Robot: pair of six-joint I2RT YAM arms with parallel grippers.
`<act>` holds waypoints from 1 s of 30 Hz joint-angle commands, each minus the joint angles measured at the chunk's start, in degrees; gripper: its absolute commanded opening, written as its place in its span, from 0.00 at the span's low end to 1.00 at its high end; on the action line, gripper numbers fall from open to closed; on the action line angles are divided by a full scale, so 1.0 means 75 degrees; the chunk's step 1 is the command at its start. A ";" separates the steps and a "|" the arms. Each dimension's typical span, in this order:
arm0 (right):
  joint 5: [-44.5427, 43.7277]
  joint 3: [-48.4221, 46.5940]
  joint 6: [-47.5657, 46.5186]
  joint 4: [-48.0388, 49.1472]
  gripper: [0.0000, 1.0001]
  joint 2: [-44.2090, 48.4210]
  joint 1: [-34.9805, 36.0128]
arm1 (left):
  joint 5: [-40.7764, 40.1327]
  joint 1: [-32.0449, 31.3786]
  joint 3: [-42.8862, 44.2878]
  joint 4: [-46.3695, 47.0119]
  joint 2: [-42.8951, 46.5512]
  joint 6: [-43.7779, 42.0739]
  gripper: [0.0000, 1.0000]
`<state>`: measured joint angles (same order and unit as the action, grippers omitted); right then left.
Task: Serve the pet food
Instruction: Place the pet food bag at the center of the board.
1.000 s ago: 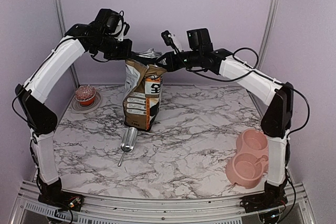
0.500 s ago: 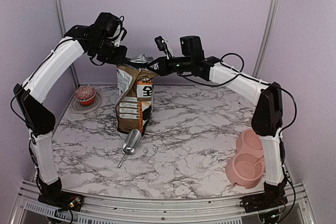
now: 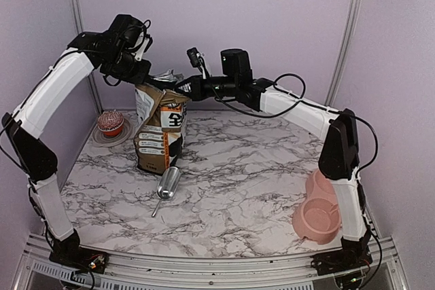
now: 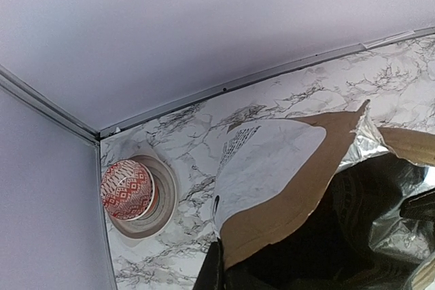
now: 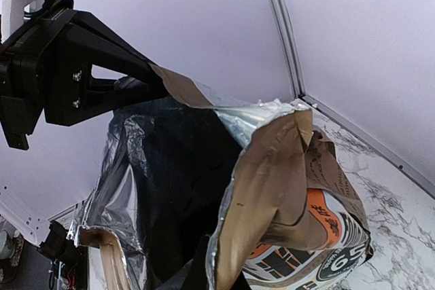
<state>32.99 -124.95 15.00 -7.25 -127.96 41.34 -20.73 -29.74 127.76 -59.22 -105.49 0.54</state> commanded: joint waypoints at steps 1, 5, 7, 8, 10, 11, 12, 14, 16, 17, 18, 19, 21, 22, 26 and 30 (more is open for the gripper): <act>-0.0021 -0.0665 -0.0057 0.0853 0.00 0.0161 0.0182 | -0.1391 0.0399 0.0130 0.0953 0.1677 -0.0365 0.00; -0.0081 -0.0304 -0.0027 0.0528 0.00 0.0325 0.0253 | -0.1172 0.0402 -0.1024 0.0783 0.2165 0.0070 0.00; -0.0214 0.0082 -0.0071 0.0509 0.00 0.0488 0.0256 | -0.0844 0.0391 -0.1600 0.0794 0.2337 0.0329 0.00; -0.0265 0.0263 -0.0078 0.0519 0.00 0.0547 0.0249 | -0.0732 0.0389 -0.1858 0.0795 0.2379 0.0427 0.00; -0.0259 0.0486 -0.0088 0.0446 0.03 0.0591 0.0252 | -0.0665 0.0374 -0.2270 0.0806 0.2424 0.0565 0.00; -0.0206 0.0527 -0.0080 0.0355 0.04 0.0578 0.0253 | -0.0704 0.0371 -0.2441 0.0809 0.2434 0.0618 0.00; -0.0138 0.0509 -0.0086 0.0248 0.06 0.0542 0.0253 | -0.0760 0.0378 -0.2577 0.0807 0.2446 0.0665 0.00; -0.0030 0.0421 -0.0088 0.0066 0.09 0.0471 0.0253 | -0.0830 0.0379 -0.2789 0.0845 0.2489 0.0720 0.00; 0.0015 0.0277 -0.0084 -0.0134 0.15 0.0430 0.0253 | -0.0845 0.0379 -0.2912 0.0873 0.2524 0.0754 0.00; 0.0054 0.0192 -0.0098 -0.0251 0.19 0.0416 0.0259 | -0.0845 0.0379 -0.2967 0.0901 0.2564 0.0760 0.00; 0.0063 0.0103 -0.0147 -0.0381 0.24 0.0420 0.0254 | -0.0845 0.0379 -0.3022 0.0935 0.2632 0.0761 0.00; 0.0073 0.0026 -0.0209 -0.0512 0.29 0.0446 0.0253 | -0.0851 0.0376 -0.3090 0.0976 0.2689 0.0750 0.00; 0.0053 -0.0038 -0.0436 -0.0779 0.37 0.0551 0.0244 | -0.0856 0.0384 -0.3262 0.1064 0.2814 0.0738 0.04; 0.0003 -0.0006 -0.0607 -0.0913 0.40 0.0679 0.0243 | -0.0857 0.0380 -0.3353 0.1099 0.2865 0.0743 0.08; -0.0330 0.0585 -0.1482 -0.1346 0.47 0.1241 0.0148 | -0.0867 0.0387 -0.3675 0.1207 0.3050 0.0794 0.22; -0.0290 0.1609 -0.1643 -0.1268 0.48 0.1835 -0.0241 | -0.0934 0.0386 -0.3886 0.1358 0.3178 0.0790 0.34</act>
<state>31.62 -117.75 6.57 -15.27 -120.05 42.65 -25.85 -27.20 100.20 -52.56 -83.40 6.15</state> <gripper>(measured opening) 0.478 0.304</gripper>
